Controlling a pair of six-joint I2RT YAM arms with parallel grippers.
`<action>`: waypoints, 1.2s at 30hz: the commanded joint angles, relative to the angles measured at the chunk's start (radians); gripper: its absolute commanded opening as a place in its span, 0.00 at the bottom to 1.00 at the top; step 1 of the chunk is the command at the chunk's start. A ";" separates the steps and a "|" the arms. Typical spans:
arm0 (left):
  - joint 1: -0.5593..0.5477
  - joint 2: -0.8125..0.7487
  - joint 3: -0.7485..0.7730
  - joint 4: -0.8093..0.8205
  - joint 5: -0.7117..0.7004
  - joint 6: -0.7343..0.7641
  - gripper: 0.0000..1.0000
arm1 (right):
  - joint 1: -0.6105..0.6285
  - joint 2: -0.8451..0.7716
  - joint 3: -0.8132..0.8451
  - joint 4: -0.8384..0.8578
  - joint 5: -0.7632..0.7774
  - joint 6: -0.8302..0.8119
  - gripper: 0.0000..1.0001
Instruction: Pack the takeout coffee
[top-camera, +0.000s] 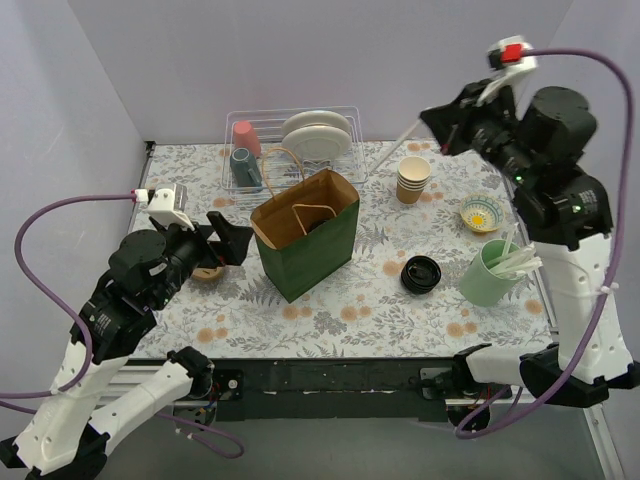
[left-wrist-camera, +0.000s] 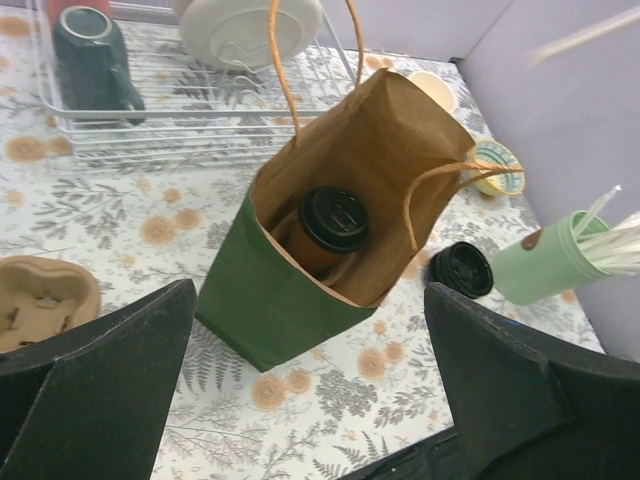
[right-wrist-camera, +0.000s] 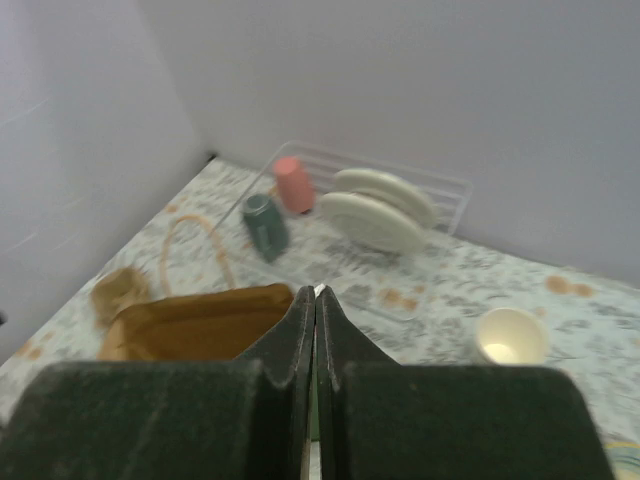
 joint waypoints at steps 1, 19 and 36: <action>0.001 0.030 0.075 -0.060 -0.088 0.073 0.98 | 0.239 0.008 -0.039 0.107 -0.071 0.074 0.01; 0.001 -0.009 0.089 -0.089 -0.081 0.054 0.98 | 0.583 0.178 -0.251 0.308 0.053 -0.001 0.01; 0.001 -0.038 0.050 0.072 0.073 0.097 0.98 | 0.562 0.256 -0.099 0.006 0.172 0.048 0.50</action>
